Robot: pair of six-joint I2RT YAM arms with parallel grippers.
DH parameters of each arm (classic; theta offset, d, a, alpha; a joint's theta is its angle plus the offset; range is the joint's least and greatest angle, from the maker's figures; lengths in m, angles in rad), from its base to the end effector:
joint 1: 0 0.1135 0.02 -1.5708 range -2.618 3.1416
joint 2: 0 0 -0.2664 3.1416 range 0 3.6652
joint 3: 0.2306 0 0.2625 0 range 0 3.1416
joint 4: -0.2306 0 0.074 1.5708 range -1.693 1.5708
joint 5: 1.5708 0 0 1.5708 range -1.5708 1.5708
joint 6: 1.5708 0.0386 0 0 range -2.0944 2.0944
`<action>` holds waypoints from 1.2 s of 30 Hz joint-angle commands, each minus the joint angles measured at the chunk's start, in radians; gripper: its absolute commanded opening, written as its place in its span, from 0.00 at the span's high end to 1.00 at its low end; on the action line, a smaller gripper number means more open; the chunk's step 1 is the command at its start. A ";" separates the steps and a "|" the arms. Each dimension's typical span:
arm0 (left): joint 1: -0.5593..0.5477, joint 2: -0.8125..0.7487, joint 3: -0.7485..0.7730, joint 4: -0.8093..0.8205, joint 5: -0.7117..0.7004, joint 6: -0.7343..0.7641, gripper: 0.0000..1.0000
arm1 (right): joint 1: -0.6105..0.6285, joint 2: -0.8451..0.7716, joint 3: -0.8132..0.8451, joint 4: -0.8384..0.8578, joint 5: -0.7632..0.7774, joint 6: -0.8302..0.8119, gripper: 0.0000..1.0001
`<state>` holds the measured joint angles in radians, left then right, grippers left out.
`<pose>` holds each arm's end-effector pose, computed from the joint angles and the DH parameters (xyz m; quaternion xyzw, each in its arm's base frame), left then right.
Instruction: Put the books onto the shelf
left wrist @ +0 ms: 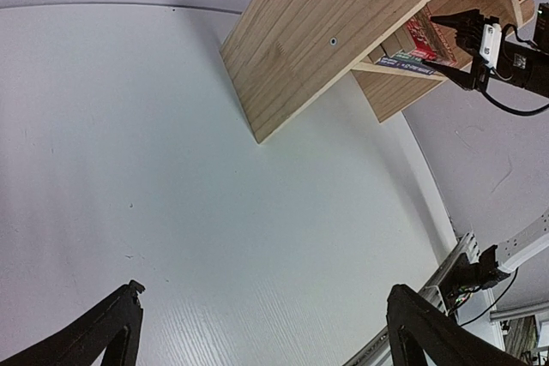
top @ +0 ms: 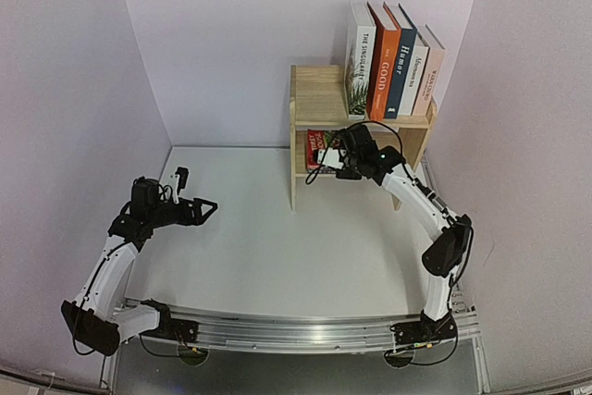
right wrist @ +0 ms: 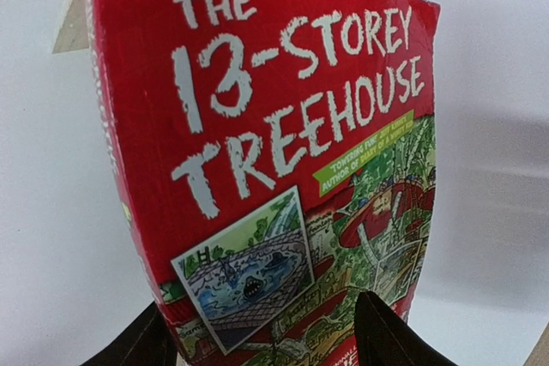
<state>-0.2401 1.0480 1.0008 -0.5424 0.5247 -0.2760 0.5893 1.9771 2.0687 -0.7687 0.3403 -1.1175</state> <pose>0.2230 -0.0745 0.3325 0.1069 0.8539 -0.3373 0.3816 0.3898 0.2451 0.3722 -0.6216 0.6395 -0.2586 0.3713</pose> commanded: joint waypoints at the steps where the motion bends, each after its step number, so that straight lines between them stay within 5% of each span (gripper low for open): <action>1: 0.003 -0.006 0.024 -0.019 0.017 0.020 0.01 | -0.007 -0.043 -0.015 0.016 0.001 0.010 0.30; 18: 0.003 -0.030 0.008 -0.019 -0.006 0.029 0.01 | 0.060 -0.176 -0.137 -0.013 0.079 0.075 0.22; 24: 0.003 -0.149 -0.092 0.038 -0.162 0.043 0.00 | 0.118 -0.409 -0.332 -0.014 -0.032 0.530 0.17; 29: 0.039 -0.204 -0.184 0.053 -0.319 0.048 0.00 | 0.112 -0.640 -0.679 0.048 0.014 0.953 0.11; 36: 0.111 -0.205 -0.373 0.204 -0.570 0.069 0.00 | -0.172 -0.866 -1.183 0.239 0.040 1.321 0.05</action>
<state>-0.1571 0.8407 0.7155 -0.4510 0.1628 -0.2358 0.5915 1.1704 1.0781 -0.6570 0.3673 -0.1115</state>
